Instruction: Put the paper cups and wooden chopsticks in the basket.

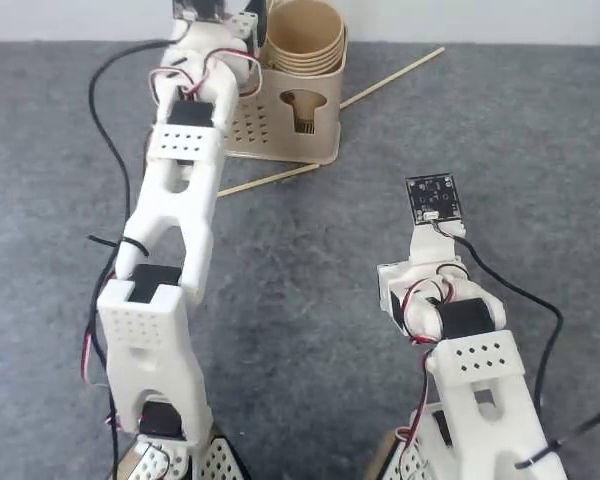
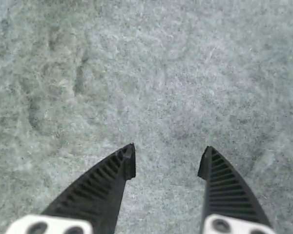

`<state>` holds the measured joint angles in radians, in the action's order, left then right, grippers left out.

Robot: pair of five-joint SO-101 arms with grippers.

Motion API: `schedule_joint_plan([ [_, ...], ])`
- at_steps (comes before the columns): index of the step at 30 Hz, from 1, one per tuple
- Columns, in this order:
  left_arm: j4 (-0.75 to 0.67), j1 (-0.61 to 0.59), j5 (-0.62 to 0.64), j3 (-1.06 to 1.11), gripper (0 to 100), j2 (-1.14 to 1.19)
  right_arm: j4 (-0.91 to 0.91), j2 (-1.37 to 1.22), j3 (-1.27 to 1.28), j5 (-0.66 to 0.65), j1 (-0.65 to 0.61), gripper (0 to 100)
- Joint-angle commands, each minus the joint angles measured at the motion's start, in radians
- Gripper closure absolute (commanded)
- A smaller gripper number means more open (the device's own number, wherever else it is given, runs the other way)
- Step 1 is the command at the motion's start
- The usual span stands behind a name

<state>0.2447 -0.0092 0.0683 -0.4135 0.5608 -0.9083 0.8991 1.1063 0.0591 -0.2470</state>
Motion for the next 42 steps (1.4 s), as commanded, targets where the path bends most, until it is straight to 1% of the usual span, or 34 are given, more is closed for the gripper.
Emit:
schedule_joint_plan([
  [1, 0.057, -0.005, 0.002, -0.047, 65, -0.051, 0.021, 0.018, -0.005, 0.006, 0.002, 77.5],
  [5, 0.144, -0.015, 0.005, -0.045, 65, -0.127, 0.021, 0.018, -0.005, 0.006, 0.004, 77.5],
  [8, 0.276, -0.038, 0.005, -0.045, 65, -0.222, 0.021, 0.018, -0.005, 0.006, 0.004, 77.5],
  [13, 0.54, -0.086, 0.005, -0.045, 65, -0.422, 0.013, 0.016, -0.005, 0.005, 0.005, 77.5],
  [17, 0.689, -0.135, 0.005, -0.045, 65, -0.577, 0.004, 0.016, -0.005, 0.005, 0.005, 77.5],
  [22, 0.891, -0.21, 0.006, -0.045, 65, -0.753, -0.03, 0.016, -0.012, 0.0, -0.018, 77.5],
  [25, 1.011, -0.273, 0.006, -0.045, 65, -0.83, -0.03, 0.015, -0.025, -0.074, -0.025, 77.5],
  [27, 1.079, -0.325, 0.006, -0.045, 65, -0.864, -0.039, 0.015, -0.055, -0.078, -0.025, 77.5],
  [30, 1.152, -0.414, 0.006, -0.044, 65, -0.89, -0.085, 0.013, -0.117, -0.104, -0.058, 77.5],
  [33, 1.206, -0.5, 0.006, -0.044, 65, -0.899, -0.145, -0.035, -0.189, -0.16, -0.142, 77.5],
  [37, 1.287, -0.618, 0.006, -0.042, 65, -0.899, -0.18, -0.177, -0.311, -0.233, -0.249, 77.3],
  [40, 1.301, -0.712, 0.006, 0.005, 65, -0.904, -0.177, -0.318, -0.431, -0.307, -0.292, 77.2],
  [42, 1.274, -0.769, 0.006, 0.051, 65, -0.904, -0.176, -0.421, -0.522, -0.367, -0.314, 77.2],
])
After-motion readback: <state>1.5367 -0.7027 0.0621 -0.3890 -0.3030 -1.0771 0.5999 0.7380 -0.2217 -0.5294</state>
